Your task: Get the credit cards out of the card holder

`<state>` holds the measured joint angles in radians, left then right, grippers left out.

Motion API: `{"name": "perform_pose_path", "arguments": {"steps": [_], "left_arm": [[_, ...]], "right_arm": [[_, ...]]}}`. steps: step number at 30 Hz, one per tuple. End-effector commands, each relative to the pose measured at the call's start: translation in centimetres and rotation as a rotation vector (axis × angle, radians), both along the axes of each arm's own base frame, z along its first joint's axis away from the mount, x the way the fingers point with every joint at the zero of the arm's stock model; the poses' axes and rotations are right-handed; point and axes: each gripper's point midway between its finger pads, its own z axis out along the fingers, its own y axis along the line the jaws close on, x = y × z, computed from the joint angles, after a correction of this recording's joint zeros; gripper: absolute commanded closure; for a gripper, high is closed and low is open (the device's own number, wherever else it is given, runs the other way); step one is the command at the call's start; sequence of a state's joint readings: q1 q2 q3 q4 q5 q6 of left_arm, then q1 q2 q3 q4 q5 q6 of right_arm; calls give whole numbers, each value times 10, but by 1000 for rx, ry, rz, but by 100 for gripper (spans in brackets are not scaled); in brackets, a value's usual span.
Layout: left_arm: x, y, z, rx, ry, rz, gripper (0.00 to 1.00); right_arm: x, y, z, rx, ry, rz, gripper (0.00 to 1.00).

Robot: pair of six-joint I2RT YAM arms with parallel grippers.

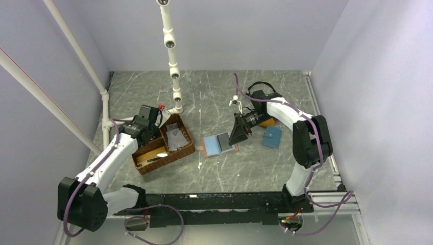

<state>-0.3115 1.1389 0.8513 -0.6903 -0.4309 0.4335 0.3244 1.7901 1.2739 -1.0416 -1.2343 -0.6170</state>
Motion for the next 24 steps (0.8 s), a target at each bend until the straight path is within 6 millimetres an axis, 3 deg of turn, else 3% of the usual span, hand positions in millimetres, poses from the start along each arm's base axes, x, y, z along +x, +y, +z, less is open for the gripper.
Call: {"name": "perform_pose_path", "arguments": {"steps": [1,17,22,24], "left_arm": [[15,-1,-1,4,-36,-24,100],[37,5,-26,32,-23,-2,100],[39,6,-31,29,-14,8,87],[40,5,-31,26,-17,12,75]], "right_arm": [[7,4,6,24,-51,6,33],[6,3,6,22,-54,7,33],[6,3,6,23,-56,8,33],[6,3,6,22,-55,8,33]]}}
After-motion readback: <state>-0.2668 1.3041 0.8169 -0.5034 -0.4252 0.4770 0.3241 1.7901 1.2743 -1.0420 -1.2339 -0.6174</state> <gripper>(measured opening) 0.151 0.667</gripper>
